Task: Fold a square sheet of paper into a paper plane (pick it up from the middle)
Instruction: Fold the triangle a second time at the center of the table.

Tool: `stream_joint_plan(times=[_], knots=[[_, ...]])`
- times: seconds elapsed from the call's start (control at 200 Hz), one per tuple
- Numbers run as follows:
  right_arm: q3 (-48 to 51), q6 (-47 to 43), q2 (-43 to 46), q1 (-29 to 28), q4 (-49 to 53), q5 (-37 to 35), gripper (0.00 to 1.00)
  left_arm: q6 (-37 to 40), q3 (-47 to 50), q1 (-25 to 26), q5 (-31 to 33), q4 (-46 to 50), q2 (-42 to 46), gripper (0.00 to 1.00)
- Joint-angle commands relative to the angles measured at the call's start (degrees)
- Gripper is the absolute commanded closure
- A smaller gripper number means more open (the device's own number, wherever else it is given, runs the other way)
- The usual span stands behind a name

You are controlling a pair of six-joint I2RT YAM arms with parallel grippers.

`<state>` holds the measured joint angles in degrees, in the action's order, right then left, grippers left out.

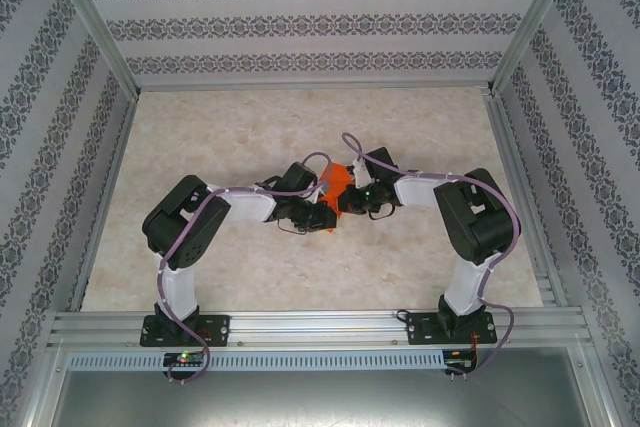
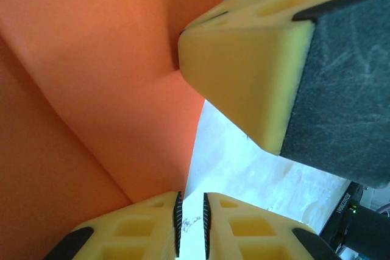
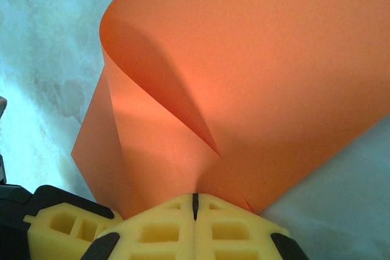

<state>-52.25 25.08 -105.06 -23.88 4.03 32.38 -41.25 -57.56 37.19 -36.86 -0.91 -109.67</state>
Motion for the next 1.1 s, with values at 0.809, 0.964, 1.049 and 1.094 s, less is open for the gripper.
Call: stream_joint_plan(times=[0.809,0.964,1.049,1.094], knots=[[1.26,1.1,5.58,2.3,0.55,-0.6,0.72,9.95,-6.09,-0.42,12.09,13.51,1.21,0.77],[1.87,1.6,6.21,2.56,0.47,-1.73,0.66,9.79,-5.47,-0.71,11.31,12.57,0.78,0.77],[2.54,1.9,7.44,3.1,-0.08,-2.46,0.64,9.76,-5.13,-0.71,11.2,12.27,0.77,0.77],[2.7,2.22,7.52,3.2,-0.48,-2.35,0.64,9.62,-4.93,-0.8,11.08,11.98,0.75,0.77]])
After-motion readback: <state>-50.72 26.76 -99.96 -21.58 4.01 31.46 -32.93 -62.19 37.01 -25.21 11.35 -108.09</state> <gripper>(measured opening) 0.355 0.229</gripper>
